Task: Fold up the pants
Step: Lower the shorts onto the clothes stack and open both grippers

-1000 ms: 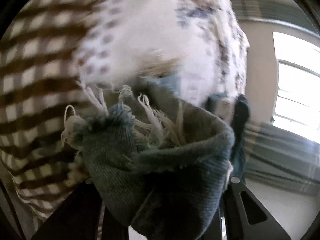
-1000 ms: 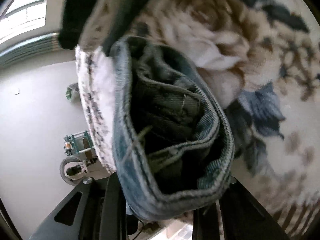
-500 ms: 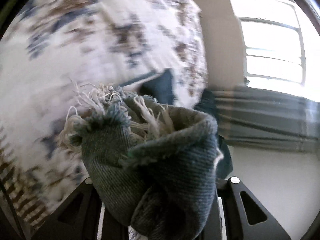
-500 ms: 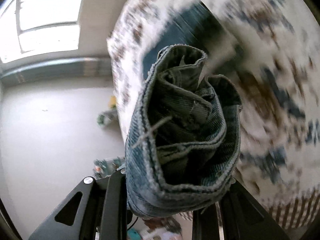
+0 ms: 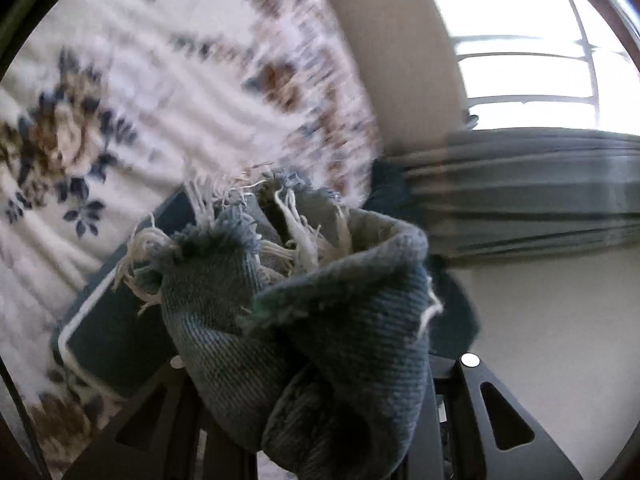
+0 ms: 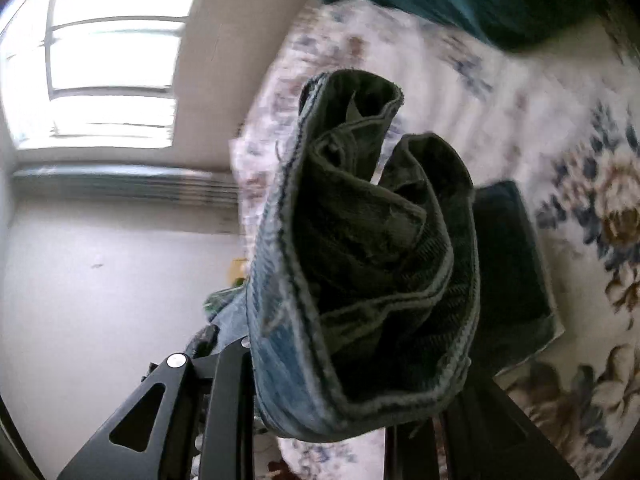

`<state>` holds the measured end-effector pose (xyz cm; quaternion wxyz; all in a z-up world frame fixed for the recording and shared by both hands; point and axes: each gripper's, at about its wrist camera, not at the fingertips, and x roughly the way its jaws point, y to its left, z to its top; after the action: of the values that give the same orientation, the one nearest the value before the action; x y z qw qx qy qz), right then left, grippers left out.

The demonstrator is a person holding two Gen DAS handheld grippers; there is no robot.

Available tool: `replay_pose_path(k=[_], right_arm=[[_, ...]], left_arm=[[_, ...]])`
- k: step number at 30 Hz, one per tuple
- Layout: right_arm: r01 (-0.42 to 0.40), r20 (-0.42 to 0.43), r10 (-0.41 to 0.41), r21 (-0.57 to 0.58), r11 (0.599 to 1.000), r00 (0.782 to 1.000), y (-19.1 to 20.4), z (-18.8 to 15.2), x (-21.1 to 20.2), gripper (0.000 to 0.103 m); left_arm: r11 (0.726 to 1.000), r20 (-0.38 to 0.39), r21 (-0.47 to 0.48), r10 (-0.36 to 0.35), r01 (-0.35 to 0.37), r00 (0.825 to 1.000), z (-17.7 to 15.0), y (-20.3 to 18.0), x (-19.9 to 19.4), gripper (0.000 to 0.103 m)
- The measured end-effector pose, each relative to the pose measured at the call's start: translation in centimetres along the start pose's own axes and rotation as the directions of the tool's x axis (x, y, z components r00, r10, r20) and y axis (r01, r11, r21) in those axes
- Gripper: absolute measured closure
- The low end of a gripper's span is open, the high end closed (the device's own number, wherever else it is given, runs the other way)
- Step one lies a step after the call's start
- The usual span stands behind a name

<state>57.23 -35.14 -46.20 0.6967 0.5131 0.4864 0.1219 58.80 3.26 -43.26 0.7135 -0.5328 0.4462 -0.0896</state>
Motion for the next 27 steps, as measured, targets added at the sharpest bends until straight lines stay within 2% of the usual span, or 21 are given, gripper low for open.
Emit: replay_pose_path(k=[3,5,9,12,14,15,16,17,18,19,20,22,23,24,25,26,27], right_arm=[[0.075,-0.051,-0.071,0.073,0.995,0.996,-5.8,-0.7,2.8,0.079],[0.082,-0.063,-0.077,0.086,0.993,0.995,-7.6,-1.3,3.1,0.079],[0.08,-0.098,-0.07,0.102,0.992,0.993,-8.2,-1.3,3.2,0.078],[0.097,-0.151,-0.078,0.119,0.988,0.985,-7.5,-0.8,3.0,0.056],[0.125,-0.165,-0.111,0.072,0.99,0.98,-6.6,-0.4,2.4,0.018],[0.146,-0.166,-0.141,0.021,0.989,0.976,-5.6,-0.5,1.8,0.012],[0.202,-0.156,-0.208,-0.049,0.978,0.966,-4.3,-0.7,1.2,0.01],[0.247,-0.145,-0.261,-0.11,0.963,0.954,-3.2,-1.1,0.7,0.01],[0.322,-0.117,-0.349,-0.199,0.926,0.93,-1.7,-1.7,0.1,0.01],[0.387,-0.079,-0.42,-0.266,0.883,0.904,-0.5,-2.1,-0.2,0.01],[0.459,-0.027,-0.497,-0.343,0.82,0.868,1.0,-2.9,-0.8,0.01],[0.537,0.048,-0.574,-0.428,0.727,0.817,3.1,-4.2,-1.5,0.01],[0.566,0.087,-0.6,-0.459,0.685,0.795,4.2,-5.4,-2.0,0.01],[0.601,0.134,-0.627,-0.489,0.632,0.767,5.4,-6.3,-2.5,0.01],[0.63,0.175,-0.647,-0.509,0.586,0.743,6.7,-7.4,-3.1,0.01],[0.65,0.205,-0.657,-0.519,0.555,0.726,7.7,-8.2,-3.5,0.01],[0.671,0.238,-0.666,-0.524,0.525,0.707,8.9,-9.3,-4.3,0.01]], left_arm=[[0.994,-0.055,0.019,0.112,-0.111,0.992,-0.8,4.0,2.5,0.081],[0.991,-0.065,0.03,0.134,-0.132,0.989,-1.9,5.4,2.3,0.081],[0.991,-0.071,0.016,0.136,-0.135,0.988,-3.5,6.9,1.1,0.08],[0.986,-0.09,-0.023,0.161,-0.164,0.983,-4.2,6.5,0.1,0.078],[0.976,-0.113,-0.011,0.214,-0.216,0.97,-4.5,5.3,-1.0,0.068],[0.969,-0.103,0.021,0.247,-0.246,0.964,-4.4,4.5,-1.2,0.065],[0.955,-0.081,0.066,0.293,-0.289,0.953,-4.7,3.5,-1.8,0.053],[0.934,-0.049,0.118,0.344,-0.337,0.938,-5.1,2.5,-2.5,0.027],[0.902,-0.003,0.18,0.399,-0.392,0.917,-5.6,1.2,-3.4,0.013],[0.876,0.028,0.219,0.434,-0.429,0.9,-6.0,0.4,-3.9,0.004],[0.846,0.059,0.258,0.468,-0.466,0.882,-6.5,-0.5,-4.6,0.004],[0.759,0.111,0.354,0.546,-0.547,0.83,-7.9,-2.4,-5.4,0.004],[0.688,0.149,0.407,0.599,-0.601,0.787,-8.8,-3.5,-5.7,0.004],[0.652,0.169,0.436,0.618,-0.621,0.768,-9.1,-3.8,-5.9,0.004],[0.597,0.199,0.472,0.644,-0.648,0.738,-9.7,-4.4,-6.1,0.004],[0.564,0.219,0.495,0.655,-0.661,0.723,-10.2,-4.8,-6.6,0.004],[0.542,0.233,0.521,0.653,-0.659,0.721,-10.7,-5.3,-7.1,0.004]])
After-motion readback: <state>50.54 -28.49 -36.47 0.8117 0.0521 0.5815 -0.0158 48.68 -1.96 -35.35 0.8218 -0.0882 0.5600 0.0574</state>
